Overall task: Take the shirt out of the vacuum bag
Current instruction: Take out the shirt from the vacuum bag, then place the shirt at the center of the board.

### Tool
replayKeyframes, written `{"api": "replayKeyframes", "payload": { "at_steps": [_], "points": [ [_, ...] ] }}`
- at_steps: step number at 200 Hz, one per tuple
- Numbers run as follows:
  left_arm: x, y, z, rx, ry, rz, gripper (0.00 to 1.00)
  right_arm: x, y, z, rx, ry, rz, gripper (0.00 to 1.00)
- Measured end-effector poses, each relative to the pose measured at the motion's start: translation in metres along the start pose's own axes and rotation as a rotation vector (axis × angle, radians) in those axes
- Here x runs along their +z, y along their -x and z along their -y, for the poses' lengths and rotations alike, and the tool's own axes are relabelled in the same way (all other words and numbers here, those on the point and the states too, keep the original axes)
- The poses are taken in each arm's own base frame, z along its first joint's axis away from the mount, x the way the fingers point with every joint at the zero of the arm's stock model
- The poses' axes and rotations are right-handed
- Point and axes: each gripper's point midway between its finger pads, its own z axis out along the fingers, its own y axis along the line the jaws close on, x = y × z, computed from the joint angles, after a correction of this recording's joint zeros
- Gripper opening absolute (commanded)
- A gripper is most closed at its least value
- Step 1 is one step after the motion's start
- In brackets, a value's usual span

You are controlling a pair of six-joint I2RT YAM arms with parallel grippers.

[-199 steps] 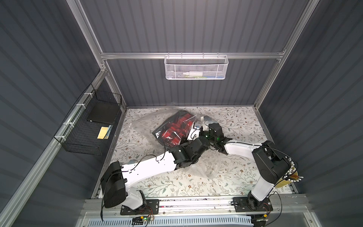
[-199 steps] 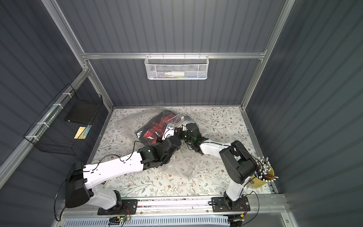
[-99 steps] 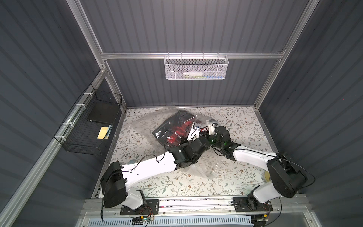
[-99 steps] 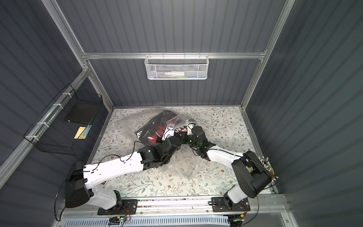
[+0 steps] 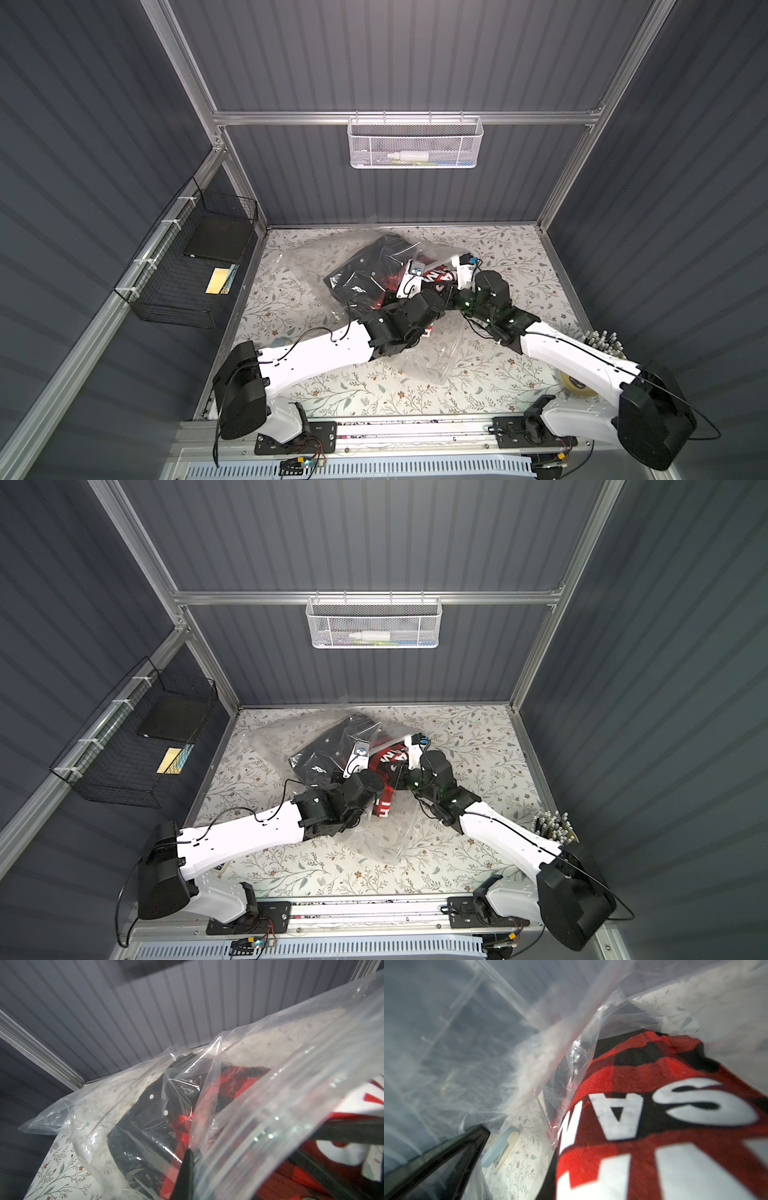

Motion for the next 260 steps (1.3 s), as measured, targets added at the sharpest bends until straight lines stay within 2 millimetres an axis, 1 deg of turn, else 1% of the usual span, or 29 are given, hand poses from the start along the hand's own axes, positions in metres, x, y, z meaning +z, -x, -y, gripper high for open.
{"api": "replayKeyframes", "payload": {
  "at_steps": [44, 64, 81, 93, 122, 155, 172, 187, 214, 243, 260],
  "points": [
    [0.000, 0.000, 0.003, -0.013, -0.011, -0.002, 0.00, -0.021, 0.002, -0.013, -0.007, 0.023, -0.006, 0.00],
    [-0.001, -0.001, 0.005, -0.017, -0.016, -0.002, 0.00, -0.027, 0.002, -0.018, -0.009, 0.040, -0.011, 0.00],
    [0.001, -0.005, 0.005, -0.006, -0.009, -0.012, 0.00, -0.032, 0.007, -0.023, -0.012, 0.055, 0.006, 0.00],
    [0.002, -0.009, 0.005, 0.004, -0.005, -0.021, 0.00, -0.036, 0.012, -0.031, -0.017, 0.086, 0.017, 0.00],
    [0.003, -0.013, 0.004, 0.018, 0.004, -0.034, 0.00, -0.040, 0.015, -0.046, -0.011, 0.158, 0.011, 0.00],
    [0.003, -0.016, 0.003, 0.022, 0.011, -0.041, 0.00, -0.042, 0.012, -0.054, -0.001, 0.204, -0.016, 0.00],
    [0.003, -0.016, 0.003, 0.022, 0.012, -0.041, 0.00, -0.047, 0.010, -0.057, -0.003, 0.216, -0.023, 0.00],
    [0.004, -0.016, 0.003, 0.024, 0.014, -0.041, 0.00, -0.056, 0.011, -0.061, -0.007, 0.220, -0.019, 0.00],
    [0.005, -0.018, 0.004, 0.027, 0.016, -0.044, 0.00, -0.077, 0.016, -0.069, -0.026, 0.231, 0.008, 0.00],
    [0.005, -0.018, 0.004, 0.029, 0.017, -0.045, 0.00, -0.102, 0.026, -0.074, -0.047, 0.225, 0.070, 0.00],
    [0.005, -0.018, 0.004, 0.029, 0.016, -0.045, 0.00, -0.113, 0.030, -0.075, -0.056, 0.210, 0.100, 0.00]
  ]
}}
